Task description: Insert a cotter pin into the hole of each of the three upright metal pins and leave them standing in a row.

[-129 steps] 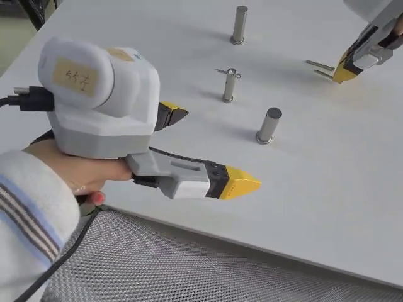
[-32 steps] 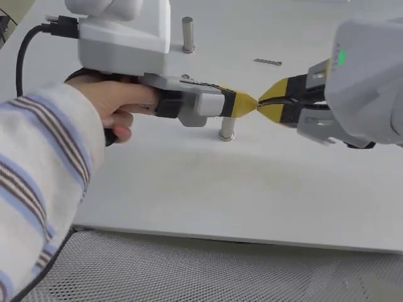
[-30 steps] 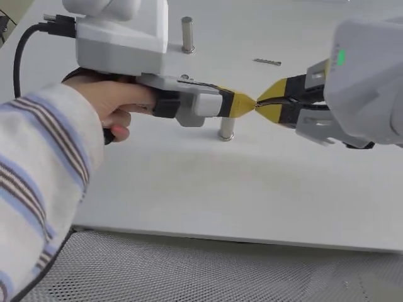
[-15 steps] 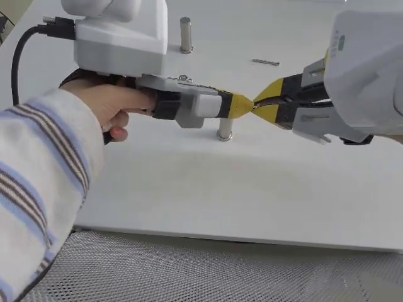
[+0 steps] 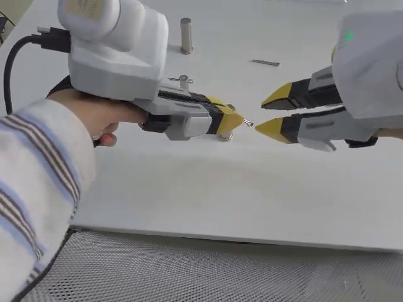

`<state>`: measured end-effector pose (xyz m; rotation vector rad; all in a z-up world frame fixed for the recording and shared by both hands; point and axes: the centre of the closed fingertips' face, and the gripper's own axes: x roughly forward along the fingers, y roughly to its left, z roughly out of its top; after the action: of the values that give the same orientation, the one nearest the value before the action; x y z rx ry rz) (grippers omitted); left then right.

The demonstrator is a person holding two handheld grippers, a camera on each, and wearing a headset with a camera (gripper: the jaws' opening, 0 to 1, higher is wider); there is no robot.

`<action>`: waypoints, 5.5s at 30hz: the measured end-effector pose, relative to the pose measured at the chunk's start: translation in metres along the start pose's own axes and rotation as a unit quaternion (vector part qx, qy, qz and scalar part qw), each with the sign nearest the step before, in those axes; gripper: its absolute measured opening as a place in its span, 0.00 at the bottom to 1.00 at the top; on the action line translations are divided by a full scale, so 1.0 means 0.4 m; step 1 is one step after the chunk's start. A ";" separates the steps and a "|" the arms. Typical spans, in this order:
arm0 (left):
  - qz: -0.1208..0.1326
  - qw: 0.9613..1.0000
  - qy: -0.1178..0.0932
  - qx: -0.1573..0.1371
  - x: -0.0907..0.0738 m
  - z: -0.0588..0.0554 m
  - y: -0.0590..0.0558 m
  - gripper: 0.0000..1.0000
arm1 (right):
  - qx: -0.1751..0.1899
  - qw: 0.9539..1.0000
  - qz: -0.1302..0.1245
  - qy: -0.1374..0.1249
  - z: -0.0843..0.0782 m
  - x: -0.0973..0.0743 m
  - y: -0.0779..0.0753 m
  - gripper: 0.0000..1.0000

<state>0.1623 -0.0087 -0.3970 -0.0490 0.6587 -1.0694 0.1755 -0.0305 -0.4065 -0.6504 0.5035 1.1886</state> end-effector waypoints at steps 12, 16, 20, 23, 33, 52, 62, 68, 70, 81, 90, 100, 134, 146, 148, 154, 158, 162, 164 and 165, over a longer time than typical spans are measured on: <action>-0.014 0.988 -0.015 0.150 -0.017 0.022 -0.017 0.00 | 0.073 0.994 0.081 -0.031 -0.007 -0.017 0.034 0.16; -0.019 0.984 -0.019 0.179 -0.022 0.029 -0.017 0.00 | 0.093 0.991 0.089 -0.039 -0.002 -0.014 0.032 0.17; -0.026 0.980 -0.018 0.197 -0.025 0.030 -0.020 0.00 | 0.100 0.989 0.099 -0.054 0.014 -0.013 0.044 0.17; -0.031 0.977 -0.017 0.210 -0.025 0.031 -0.027 0.00 | 0.101 0.987 0.112 -0.062 0.025 -0.011 0.058 0.18; -0.048 0.971 -0.017 0.232 -0.025 0.034 -0.048 0.00 | 0.090 0.986 0.122 -0.066 0.044 -0.005 0.082 0.13; -0.075 0.972 -0.019 0.224 -0.018 0.023 -0.072 0.00 | 0.069 0.985 0.147 -0.062 0.042 -0.012 0.101 0.00; -0.080 0.971 -0.002 0.227 -0.007 -0.001 -0.082 0.00 | 0.034 0.986 0.160 -0.038 0.027 -0.019 0.108 0.00; -0.088 0.968 0.009 0.235 -0.004 -0.013 -0.084 0.00 | 0.007 0.986 0.168 -0.025 0.024 -0.022 0.121 0.00; -0.090 0.968 0.011 0.236 -0.003 -0.014 -0.083 0.00 | 0.002 0.986 0.168 -0.022 0.023 -0.023 0.122 0.00; -0.091 0.972 0.023 0.216 0.019 -0.013 -0.108 0.00 | 0.013 0.986 0.165 -0.019 0.012 -0.026 0.119 0.00; -0.073 0.974 0.020 0.212 0.019 -0.004 -0.093 0.08 | 0.019 0.989 0.148 -0.019 0.001 -0.021 0.098 0.00; -0.005 0.980 0.037 0.194 0.012 -0.011 0.011 0.28 | 0.043 0.995 0.093 0.002 -0.040 -0.002 0.011 0.00; 0.014 0.967 0.090 0.237 0.088 -0.023 0.120 0.10 | 0.063 0.992 0.105 0.011 -0.081 0.067 -0.029 0.00; 0.008 0.963 0.097 0.252 0.099 -0.020 0.125 0.10 | 0.059 0.992 0.110 0.014 -0.089 0.086 -0.043 0.00; 0.009 0.964 0.095 0.249 0.101 -0.020 0.124 0.09 | 0.059 0.992 0.112 0.015 -0.088 0.093 -0.041 0.00; 0.009 0.965 0.096 0.244 0.103 -0.020 0.122 0.09 | 0.051 0.992 0.115 0.017 -0.079 0.123 -0.038 0.00; 0.011 0.967 0.095 0.238 0.103 -0.021 0.117 0.09 | 0.050 0.992 0.114 0.013 -0.059 0.139 -0.030 0.00; 0.012 0.968 0.094 0.234 0.104 -0.023 0.116 0.09 | 0.030 0.993 0.111 0.002 -0.038 0.149 -0.018 0.00; 0.013 0.968 0.094 0.232 0.104 -0.023 0.115 0.09 | 0.018 0.994 0.108 -0.003 -0.036 0.150 -0.017 0.00; 0.014 0.968 0.095 0.231 0.105 -0.023 0.115 0.09 | 0.006 0.994 0.105 -0.001 -0.040 0.149 -0.017 0.00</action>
<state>0.2068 -0.0178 -0.4403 0.4691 0.5643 -1.1869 0.1996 -0.0028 -0.4564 -0.5961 0.5880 1.3835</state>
